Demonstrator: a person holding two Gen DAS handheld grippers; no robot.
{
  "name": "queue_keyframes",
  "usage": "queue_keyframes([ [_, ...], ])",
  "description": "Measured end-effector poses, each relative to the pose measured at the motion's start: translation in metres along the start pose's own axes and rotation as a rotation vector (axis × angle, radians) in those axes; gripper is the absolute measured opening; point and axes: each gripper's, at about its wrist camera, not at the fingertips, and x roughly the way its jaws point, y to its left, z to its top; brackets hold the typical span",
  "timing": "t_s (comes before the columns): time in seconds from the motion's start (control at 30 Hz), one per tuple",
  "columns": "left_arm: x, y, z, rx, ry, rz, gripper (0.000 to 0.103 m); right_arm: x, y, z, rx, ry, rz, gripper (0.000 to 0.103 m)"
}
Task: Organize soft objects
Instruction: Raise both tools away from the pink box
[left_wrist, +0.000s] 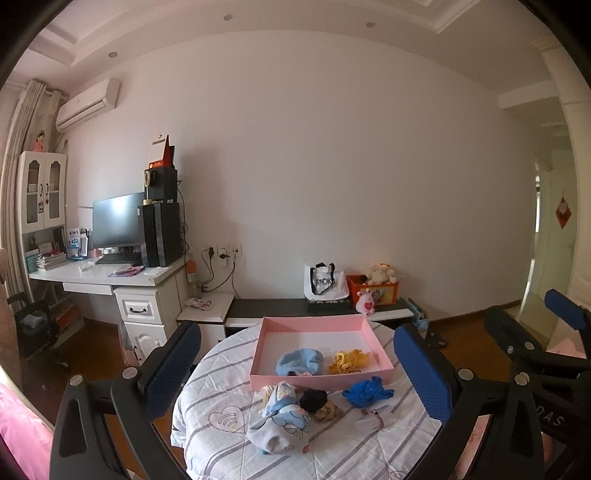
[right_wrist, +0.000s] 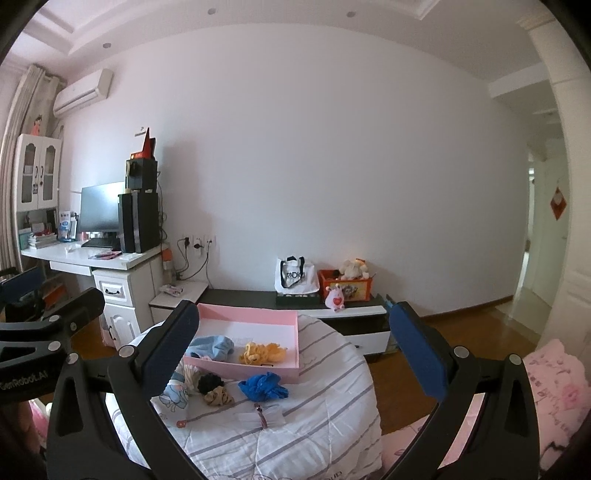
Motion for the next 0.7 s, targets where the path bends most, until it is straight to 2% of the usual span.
queue_keyframes([
  [0.7, 0.0004, -0.0061, -0.0014, 0.002, 0.005, 0.008, 0.103, -0.0075, -0.0024, 0.0008, 0.003, 0.001, 0.007, 0.103],
])
